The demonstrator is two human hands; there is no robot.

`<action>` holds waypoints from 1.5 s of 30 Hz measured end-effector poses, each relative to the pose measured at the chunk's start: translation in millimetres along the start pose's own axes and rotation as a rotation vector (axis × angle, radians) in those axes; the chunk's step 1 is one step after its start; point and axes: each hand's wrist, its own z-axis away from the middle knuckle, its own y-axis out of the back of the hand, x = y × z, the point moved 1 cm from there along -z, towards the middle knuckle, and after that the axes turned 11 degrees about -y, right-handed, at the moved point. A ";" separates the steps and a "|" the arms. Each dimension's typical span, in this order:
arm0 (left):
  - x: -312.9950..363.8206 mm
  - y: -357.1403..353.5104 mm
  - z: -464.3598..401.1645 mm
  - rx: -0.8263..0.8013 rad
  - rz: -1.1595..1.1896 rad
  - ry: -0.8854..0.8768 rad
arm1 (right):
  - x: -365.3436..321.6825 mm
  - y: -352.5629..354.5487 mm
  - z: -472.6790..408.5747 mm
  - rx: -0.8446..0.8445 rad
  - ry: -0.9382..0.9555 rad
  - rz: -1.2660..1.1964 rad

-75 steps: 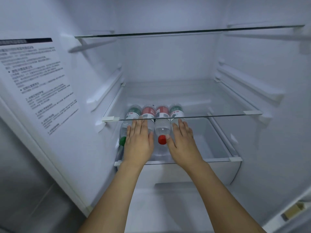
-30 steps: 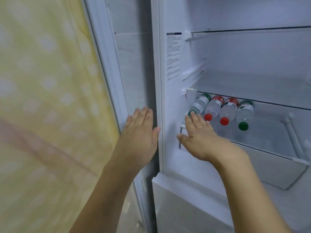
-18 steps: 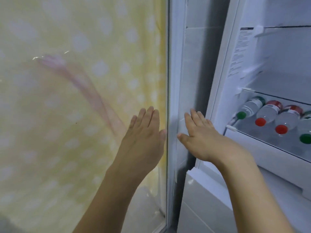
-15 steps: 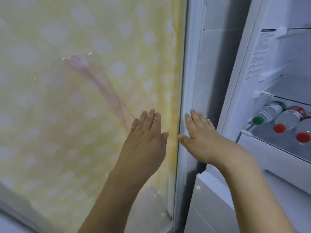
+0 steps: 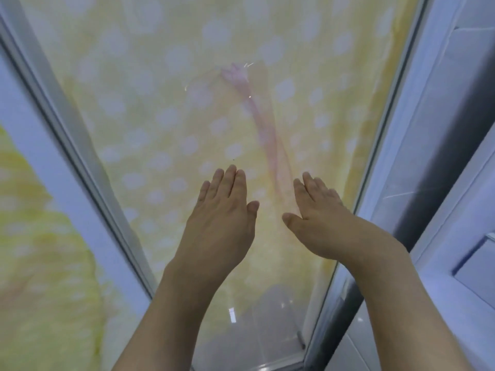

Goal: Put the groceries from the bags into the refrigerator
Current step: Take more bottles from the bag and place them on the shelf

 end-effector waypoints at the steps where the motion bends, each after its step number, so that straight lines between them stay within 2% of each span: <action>1: -6.5 2.2 6.9 0.000 -0.015 0.017 | -8.2 -1.0 2.2 -0.004 0.017 0.004; 9: -67.2 37.9 69.5 0.015 -0.073 0.158 | -93.2 -15.3 25.9 -0.034 0.202 0.003; 18: -118.4 72.3 148.9 0.059 -0.197 0.422 | -186.1 -36.4 54.6 -0.087 0.504 0.023; 28: -145.6 110.7 249.2 0.124 -0.284 0.791 | -286.5 -61.1 95.8 -0.137 0.885 0.098; 37: -161.5 143.9 372.6 0.160 -0.369 1.121 | -386.0 -101.1 173.2 -0.293 1.208 0.131; 45: -180.6 174.8 470.7 0.177 -0.410 1.281 | -466.4 -134.5 245.7 -0.357 1.369 0.148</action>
